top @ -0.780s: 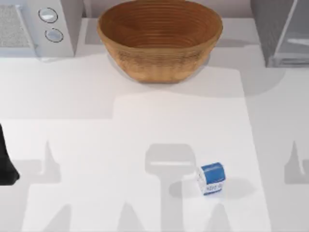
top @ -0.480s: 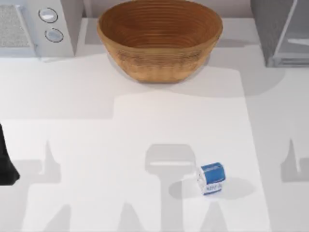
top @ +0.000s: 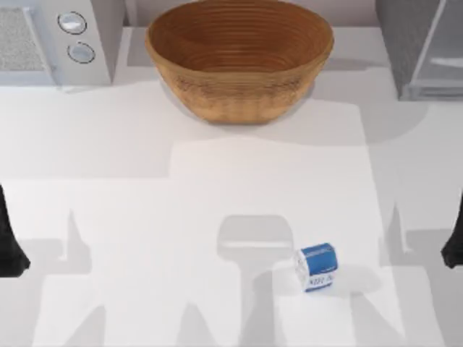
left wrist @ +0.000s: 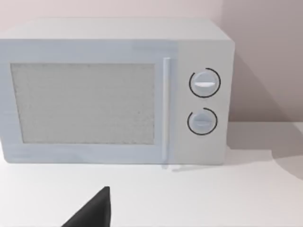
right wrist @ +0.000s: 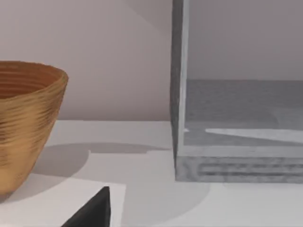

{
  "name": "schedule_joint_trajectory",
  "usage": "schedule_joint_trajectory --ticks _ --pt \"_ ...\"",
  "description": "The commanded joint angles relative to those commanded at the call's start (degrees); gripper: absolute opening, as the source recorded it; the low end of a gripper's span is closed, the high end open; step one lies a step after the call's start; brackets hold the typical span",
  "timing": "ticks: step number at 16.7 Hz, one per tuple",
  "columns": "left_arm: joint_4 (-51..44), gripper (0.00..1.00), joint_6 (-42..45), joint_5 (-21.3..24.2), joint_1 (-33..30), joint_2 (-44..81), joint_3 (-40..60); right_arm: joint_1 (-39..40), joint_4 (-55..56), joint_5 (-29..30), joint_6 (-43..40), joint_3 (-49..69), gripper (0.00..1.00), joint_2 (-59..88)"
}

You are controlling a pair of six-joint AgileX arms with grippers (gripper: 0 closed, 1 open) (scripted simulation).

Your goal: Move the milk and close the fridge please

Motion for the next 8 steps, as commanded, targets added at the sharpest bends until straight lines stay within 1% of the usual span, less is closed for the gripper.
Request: schedule_joint_trajectory --ticks 2,4,6,8 --pt "0.0 1.0 0.0 0.0 0.0 0.0 0.0 7.36 5.52 7.43 0.13 0.16 1.0 5.85" --pt "0.0 1.0 0.0 0.0 0.0 0.0 0.0 13.1 10.1 13.4 0.23 0.31 1.0 10.68" --pt "0.0 1.0 0.0 0.0 0.0 0.0 0.0 17.01 13.43 17.55 0.31 0.45 1.0 14.12" --pt "0.0 1.0 0.0 0.0 0.0 0.0 0.0 19.0 15.17 19.6 0.36 0.55 1.0 15.87"
